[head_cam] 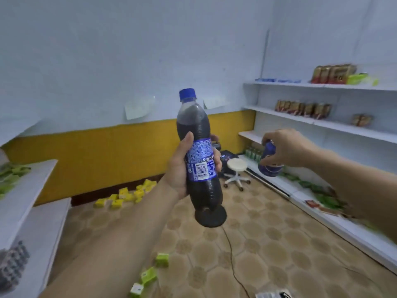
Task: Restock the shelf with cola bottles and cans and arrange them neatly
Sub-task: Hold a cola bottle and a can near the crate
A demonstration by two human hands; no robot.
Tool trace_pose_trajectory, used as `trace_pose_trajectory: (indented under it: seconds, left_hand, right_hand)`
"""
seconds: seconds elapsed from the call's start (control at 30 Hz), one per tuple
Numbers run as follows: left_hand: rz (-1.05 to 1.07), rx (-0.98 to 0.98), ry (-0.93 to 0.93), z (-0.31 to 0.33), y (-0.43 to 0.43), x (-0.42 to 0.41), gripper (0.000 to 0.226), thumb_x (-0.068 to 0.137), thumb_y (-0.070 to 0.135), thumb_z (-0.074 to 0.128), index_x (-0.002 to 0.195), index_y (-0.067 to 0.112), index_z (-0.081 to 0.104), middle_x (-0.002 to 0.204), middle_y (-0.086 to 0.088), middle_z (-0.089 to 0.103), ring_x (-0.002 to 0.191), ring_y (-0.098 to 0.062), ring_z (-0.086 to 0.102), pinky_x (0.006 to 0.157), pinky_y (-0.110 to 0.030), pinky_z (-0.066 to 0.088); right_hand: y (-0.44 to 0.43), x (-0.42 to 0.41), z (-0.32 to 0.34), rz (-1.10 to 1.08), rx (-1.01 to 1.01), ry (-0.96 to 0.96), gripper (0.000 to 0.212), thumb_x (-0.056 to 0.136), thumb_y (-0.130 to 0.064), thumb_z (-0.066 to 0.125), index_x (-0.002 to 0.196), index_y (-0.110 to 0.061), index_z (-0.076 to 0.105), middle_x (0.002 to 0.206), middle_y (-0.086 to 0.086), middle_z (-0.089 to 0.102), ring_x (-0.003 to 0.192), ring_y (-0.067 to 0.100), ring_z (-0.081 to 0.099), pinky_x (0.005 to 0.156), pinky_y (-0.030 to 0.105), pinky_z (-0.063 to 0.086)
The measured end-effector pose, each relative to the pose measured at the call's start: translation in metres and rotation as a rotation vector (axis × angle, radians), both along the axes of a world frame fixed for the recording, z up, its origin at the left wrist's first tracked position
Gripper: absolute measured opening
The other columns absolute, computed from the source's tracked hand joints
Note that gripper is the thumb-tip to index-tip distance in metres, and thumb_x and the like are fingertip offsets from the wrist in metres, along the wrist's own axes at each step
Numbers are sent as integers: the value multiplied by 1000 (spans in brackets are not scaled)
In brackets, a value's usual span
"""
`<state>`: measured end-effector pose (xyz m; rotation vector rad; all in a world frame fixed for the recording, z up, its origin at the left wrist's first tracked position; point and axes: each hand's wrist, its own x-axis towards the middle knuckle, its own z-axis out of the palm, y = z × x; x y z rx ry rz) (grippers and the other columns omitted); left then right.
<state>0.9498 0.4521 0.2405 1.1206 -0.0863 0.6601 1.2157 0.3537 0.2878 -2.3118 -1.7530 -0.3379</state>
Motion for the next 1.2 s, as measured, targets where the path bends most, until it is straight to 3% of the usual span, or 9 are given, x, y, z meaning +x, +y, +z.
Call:
trace_pose_trajectory:
  seconds: [0.2, 0.3, 0.47, 0.63, 0.9, 1.2]
  left_hand:
    - [-246, 18, -43, 18, -2, 179, 70, 78, 57, 74, 117, 1, 58, 80, -16, 61, 68, -28, 60, 70, -37, 50]
    - [-317, 20, -66, 24, 11, 244, 74, 77, 59, 74, 119, 1, 56, 79, -16, 61, 67, -28, 60, 70, -37, 49]
    - [-403, 15, -94, 11, 55, 331, 78, 75, 62, 74, 119, 1, 54, 77, -15, 60, 65, -27, 58, 66, -37, 47]
    - [-406, 32, -96, 0, 138, 400, 75, 74, 62, 75, 115, 2, 56, 75, -13, 59, 63, -26, 56, 65, -35, 48]
    - [-304, 106, 5, 32, 292, 504, 64, 70, 64, 76, 99, 9, 61, 78, -11, 61, 67, -25, 57, 68, -33, 50]
    - [-308, 99, 32, 31, 380, 602, 60, 74, 63, 74, 98, 9, 62, 79, -11, 62, 68, -24, 60, 71, -33, 53]
  right_hand:
    - [-42, 141, 15, -145, 79, 50, 52, 69, -51, 87, 105, -22, 64, 93, 0, 64, 79, 20, 55, 59, 28, 39]
    - [-47, 192, 16, -187, 164, 92, 64, 68, -52, 88, 116, -19, 62, 98, -1, 59, 86, 22, 55, 69, 31, 43]
    - [-30, 271, 2, -245, 159, 65, 67, 68, -51, 88, 120, -18, 61, 102, 0, 60, 87, 21, 53, 70, 30, 42]
    - [34, 348, -4, -290, 156, 43, 70, 70, -47, 88, 124, -15, 58, 101, 1, 60, 86, 21, 53, 69, 29, 41]
    - [160, 453, 13, -337, 167, -9, 69, 68, -53, 87, 119, -17, 59, 96, 0, 59, 83, 24, 56, 68, 29, 40]
    - [260, 550, 11, -304, 102, -36, 62, 68, -53, 88, 113, -19, 62, 96, -2, 60, 80, 21, 57, 65, 26, 43]
